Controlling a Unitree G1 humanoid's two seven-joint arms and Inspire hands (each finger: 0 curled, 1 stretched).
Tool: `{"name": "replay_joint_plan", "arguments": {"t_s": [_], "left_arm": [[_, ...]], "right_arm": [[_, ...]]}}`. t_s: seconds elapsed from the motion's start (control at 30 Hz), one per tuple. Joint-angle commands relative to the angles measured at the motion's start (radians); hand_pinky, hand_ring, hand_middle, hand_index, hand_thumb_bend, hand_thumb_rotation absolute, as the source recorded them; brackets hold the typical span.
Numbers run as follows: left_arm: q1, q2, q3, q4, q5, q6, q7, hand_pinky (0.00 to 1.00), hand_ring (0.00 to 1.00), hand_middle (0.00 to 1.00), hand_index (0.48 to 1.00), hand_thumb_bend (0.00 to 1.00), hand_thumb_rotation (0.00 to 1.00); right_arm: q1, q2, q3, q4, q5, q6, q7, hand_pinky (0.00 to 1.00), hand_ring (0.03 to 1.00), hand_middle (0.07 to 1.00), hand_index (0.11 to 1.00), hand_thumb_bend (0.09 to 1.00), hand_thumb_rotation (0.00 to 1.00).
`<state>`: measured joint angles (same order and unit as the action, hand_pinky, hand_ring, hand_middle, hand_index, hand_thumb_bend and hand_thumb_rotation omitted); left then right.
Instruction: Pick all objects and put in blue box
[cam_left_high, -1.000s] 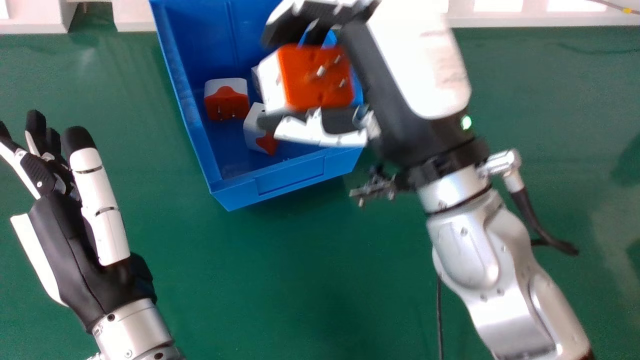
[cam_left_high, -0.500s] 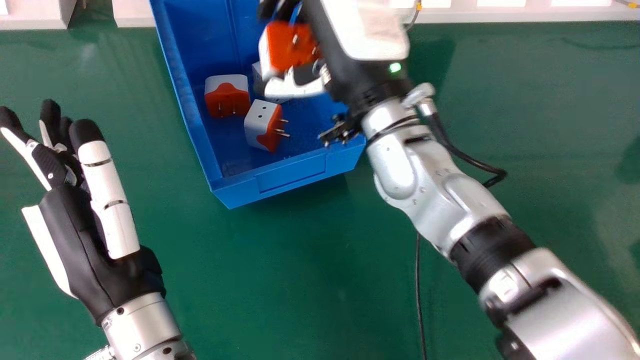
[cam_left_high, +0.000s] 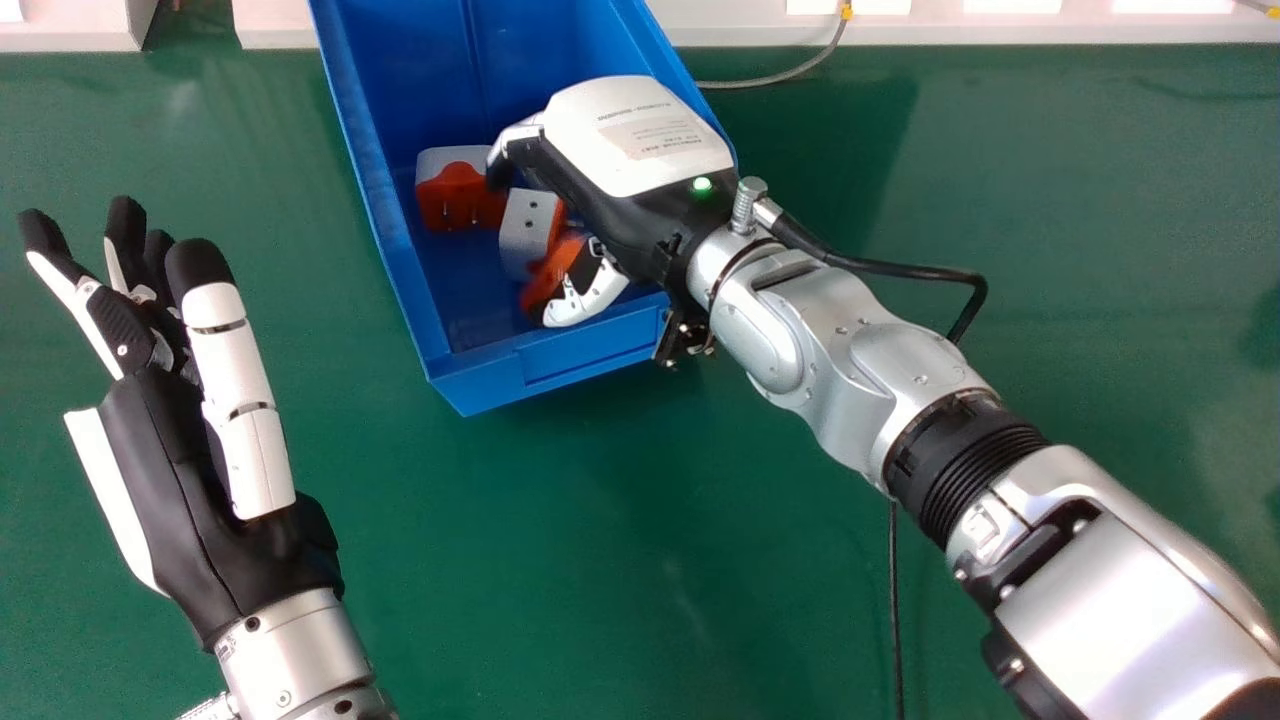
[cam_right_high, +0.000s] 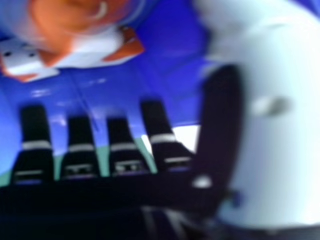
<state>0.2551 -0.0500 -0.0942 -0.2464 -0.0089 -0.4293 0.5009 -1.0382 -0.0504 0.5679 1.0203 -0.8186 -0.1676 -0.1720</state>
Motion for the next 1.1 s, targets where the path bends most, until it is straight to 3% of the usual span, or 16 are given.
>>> {"name": "replay_joint_plan", "arguments": {"t_s": [0.0, 0.07, 0.17, 0.3, 0.37, 0.47, 0.5, 0.53, 0.63, 0.7, 0.73, 0.8, 0.83, 0.9, 0.97, 1.07], "left_arm": [[0.028, -0.092, -0.011, -0.011, -0.004, -0.036, -0.007, 0.95, 0.98, 0.98, 0.969, 0.5, 0.8], [0.03, -0.092, -0.01, -0.011, -0.006, -0.042, -0.009, 0.95, 0.98, 0.98, 0.971, 0.5, 0.79], [0.033, -0.093, -0.01, -0.014, 0.003, -0.036, -0.005, 0.94, 0.98, 0.98, 0.966, 0.5, 0.79], [0.042, -0.097, -0.017, -0.026, 0.008, -0.024, 0.0, 0.95, 0.98, 0.98, 0.962, 0.51, 0.8], [0.046, -0.098, -0.021, -0.031, 0.009, -0.022, 0.002, 0.95, 0.98, 0.98, 0.964, 0.51, 0.81], [0.054, -0.107, -0.026, -0.037, 0.025, -0.015, 0.018, 0.95, 0.98, 0.98, 0.964, 0.51, 0.81], [0.057, -0.109, -0.029, -0.039, 0.025, -0.012, 0.021, 0.94, 0.98, 0.97, 0.961, 0.51, 0.8], [0.059, -0.109, -0.032, -0.041, 0.022, -0.012, 0.021, 0.94, 0.97, 0.97, 0.958, 0.51, 0.79], [0.067, -0.101, -0.041, -0.038, 0.019, -0.022, 0.018, 0.95, 0.98, 0.97, 0.964, 0.51, 0.79], [0.07, -0.098, -0.046, -0.04, 0.014, -0.021, 0.014, 0.95, 0.98, 0.97, 0.968, 0.5, 0.8], [0.071, -0.097, -0.048, -0.042, 0.013, -0.018, 0.014, 0.95, 0.98, 0.97, 0.969, 0.51, 0.8], [0.071, -0.095, -0.049, -0.039, 0.012, -0.015, 0.013, 0.95, 0.98, 0.97, 0.965, 0.5, 0.8], [0.07, -0.092, -0.05, -0.032, 0.005, -0.024, 0.008, 0.95, 0.98, 0.97, 0.965, 0.5, 0.81], [0.067, -0.091, -0.05, -0.021, -0.005, -0.037, 0.0, 0.96, 0.98, 0.98, 0.971, 0.51, 0.79], [0.066, -0.091, -0.048, -0.018, -0.014, -0.038, -0.007, 0.96, 0.98, 0.98, 0.972, 0.51, 0.79], [0.063, -0.094, -0.048, -0.021, -0.023, -0.034, -0.011, 0.96, 0.98, 0.98, 0.974, 0.51, 0.78]], "right_arm": [[-0.002, -0.006, 0.005, -0.061, -0.002, -0.008, -0.044, 0.99, 0.997, 0.999, 0.948, 0.932, 0.33], [0.018, -0.016, -0.003, -0.103, -0.002, -0.02, -0.094, 1.0, 0.999, 1.0, 0.979, 0.943, 0.36], [0.05, -0.029, -0.016, -0.172, -0.004, -0.028, -0.162, 1.0, 1.0, 1.0, 0.994, 0.95, 0.4], [0.126, -0.056, -0.054, -0.314, 0.002, -0.065, -0.299, 1.0, 1.0, 1.0, 1.0, 0.959, 0.56], [0.17, -0.067, -0.081, -0.384, 0.019, -0.101, -0.351, 1.0, 1.0, 1.0, 1.0, 0.955, 0.59], [0.286, -0.081, -0.138, -0.547, 0.054, -0.144, -0.413, 1.0, 1.0, 1.0, 1.0, 0.953, 0.6], [0.336, -0.081, -0.162, -0.604, 0.077, -0.167, -0.433, 1.0, 1.0, 1.0, 1.0, 0.947, 0.66], [0.383, -0.079, -0.184, -0.648, 0.095, -0.195, -0.463, 0.98, 1.0, 1.0, 1.0, 0.947, 0.72], [0.613, -0.035, -0.26, -0.846, 0.373, -0.333, -0.393, 0.98, 1.0, 1.0, 1.0, 0.913, 0.77], [0.762, 0.005, -0.277, -0.949, 0.488, -0.345, -0.364, 0.96, 1.0, 1.0, 1.0, 0.9, 0.82], [0.828, 0.024, -0.279, -0.983, 0.541, -0.349, -0.35, 0.87, 0.965, 0.999, 1.0, 0.839, 0.91], [0.963, 0.058, -0.279, -1.028, 0.653, -0.347, -0.306, 0.87, 0.965, 1.0, 1.0, 0.79, 0.95], [1.018, 0.073, -0.282, -1.033, 0.696, -0.354, -0.286, 0.88, 0.976, 1.0, 1.0, 0.755, 0.96], [1.095, 0.103, -0.291, -1.037, 0.735, -0.363, -0.263, 0.9, 0.992, 1.0, 1.0, 0.665, 0.97], [1.164, 0.14, -0.296, -1.026, 0.751, -0.381, -0.259, 0.9, 0.994, 1.0, 1.0, 0.651, 0.97], [1.242, 0.173, -0.298, -1.008, 0.715, -0.389, -0.276, 0.98, 1.0, 1.0, 1.0, 0.618, 0.97]]}}
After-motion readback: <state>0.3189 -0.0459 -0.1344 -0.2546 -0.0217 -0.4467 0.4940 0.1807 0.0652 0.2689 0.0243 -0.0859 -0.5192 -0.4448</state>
